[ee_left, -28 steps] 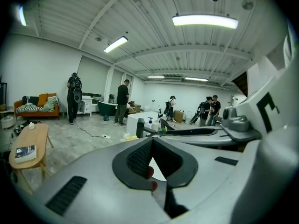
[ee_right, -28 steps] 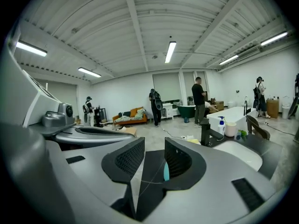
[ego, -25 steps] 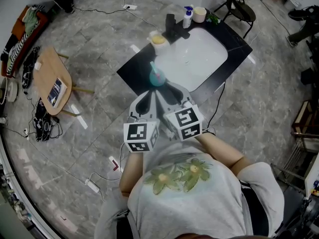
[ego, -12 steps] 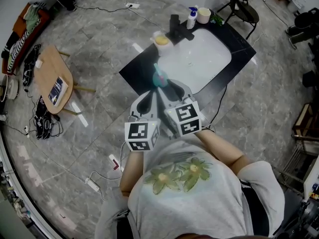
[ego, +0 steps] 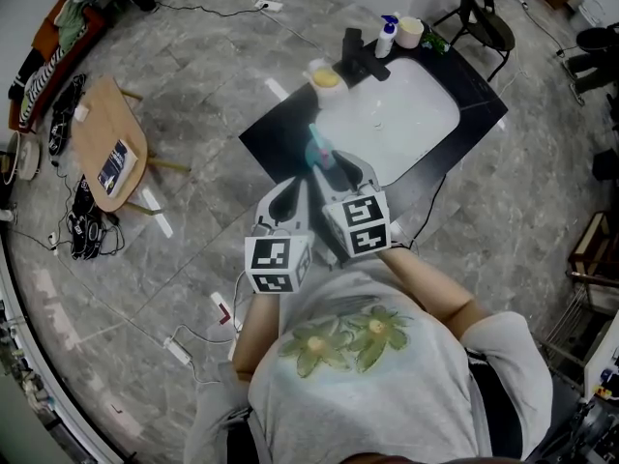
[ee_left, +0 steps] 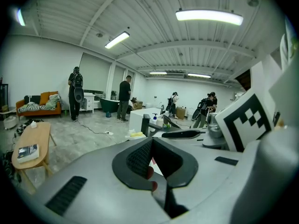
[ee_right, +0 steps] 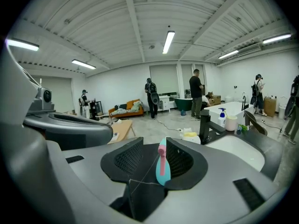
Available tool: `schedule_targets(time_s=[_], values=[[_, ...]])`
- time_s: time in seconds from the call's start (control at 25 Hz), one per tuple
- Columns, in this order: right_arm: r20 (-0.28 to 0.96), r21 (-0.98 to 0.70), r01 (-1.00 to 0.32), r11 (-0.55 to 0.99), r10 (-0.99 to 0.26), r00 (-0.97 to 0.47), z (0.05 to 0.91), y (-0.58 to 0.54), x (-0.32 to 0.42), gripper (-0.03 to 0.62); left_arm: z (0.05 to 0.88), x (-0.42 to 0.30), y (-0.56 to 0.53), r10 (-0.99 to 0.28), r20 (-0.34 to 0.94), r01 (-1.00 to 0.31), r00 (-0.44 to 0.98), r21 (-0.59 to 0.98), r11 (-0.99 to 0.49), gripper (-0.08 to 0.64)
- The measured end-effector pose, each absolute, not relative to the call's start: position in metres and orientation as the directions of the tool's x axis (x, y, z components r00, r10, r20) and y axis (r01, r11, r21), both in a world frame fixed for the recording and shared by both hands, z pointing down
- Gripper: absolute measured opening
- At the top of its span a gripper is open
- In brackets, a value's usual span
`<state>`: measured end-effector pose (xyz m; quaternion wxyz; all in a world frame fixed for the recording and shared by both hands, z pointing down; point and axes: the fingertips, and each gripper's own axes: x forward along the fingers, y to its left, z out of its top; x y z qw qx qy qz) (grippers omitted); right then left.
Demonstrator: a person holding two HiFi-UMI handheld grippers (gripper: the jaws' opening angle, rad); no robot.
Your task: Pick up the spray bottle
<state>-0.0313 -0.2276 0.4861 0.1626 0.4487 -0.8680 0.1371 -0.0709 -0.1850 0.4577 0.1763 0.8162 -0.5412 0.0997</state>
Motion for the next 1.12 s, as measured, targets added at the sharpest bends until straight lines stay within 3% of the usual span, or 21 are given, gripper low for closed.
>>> schedule_targets(time_s=[1.12], values=[[0.474,-0.094,-0.822,0.561,-0.701,-0.533,0.519,-0.259,-0.041,0.127,0.464,-0.076,-0.206,-0.841,0.389,-0.926,0.377,0.166,-0.338,0.008]])
